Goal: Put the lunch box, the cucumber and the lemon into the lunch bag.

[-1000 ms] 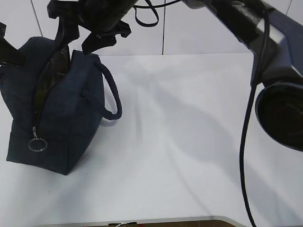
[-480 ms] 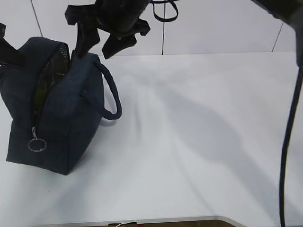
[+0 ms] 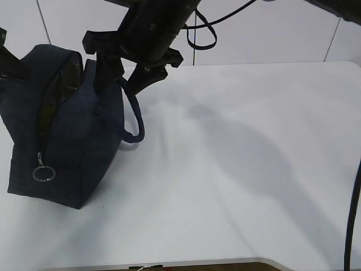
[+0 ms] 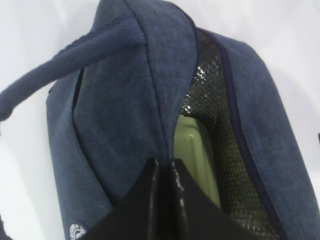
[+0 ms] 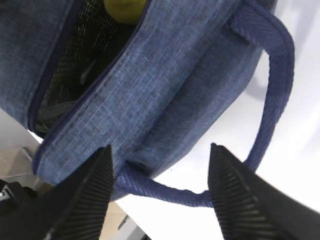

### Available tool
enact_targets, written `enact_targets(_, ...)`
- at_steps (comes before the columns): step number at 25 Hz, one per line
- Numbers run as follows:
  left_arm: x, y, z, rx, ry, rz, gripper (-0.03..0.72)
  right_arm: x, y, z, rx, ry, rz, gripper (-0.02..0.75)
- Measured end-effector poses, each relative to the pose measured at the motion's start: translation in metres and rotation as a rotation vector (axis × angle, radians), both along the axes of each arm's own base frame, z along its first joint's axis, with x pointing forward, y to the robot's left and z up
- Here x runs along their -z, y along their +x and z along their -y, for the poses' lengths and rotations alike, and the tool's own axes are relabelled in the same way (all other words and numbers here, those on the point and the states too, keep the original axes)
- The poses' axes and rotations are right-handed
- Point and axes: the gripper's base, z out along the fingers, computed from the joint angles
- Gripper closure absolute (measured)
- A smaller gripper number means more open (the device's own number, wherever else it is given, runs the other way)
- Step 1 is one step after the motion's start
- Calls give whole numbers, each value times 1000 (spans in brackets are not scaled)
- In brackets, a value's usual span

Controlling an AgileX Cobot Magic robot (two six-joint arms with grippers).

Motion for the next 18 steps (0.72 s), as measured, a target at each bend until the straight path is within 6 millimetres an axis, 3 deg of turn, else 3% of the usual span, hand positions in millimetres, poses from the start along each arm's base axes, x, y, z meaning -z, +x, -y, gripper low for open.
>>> enact_targets(10, 0, 0, 0, 3, -1, -3, 701, 0, 0, -6, 33, 77, -46, 259)
enact_targets(18, 0, 0, 0, 4, -2, -4, 701, 22, 8, -15, 57, 107, -93, 369)
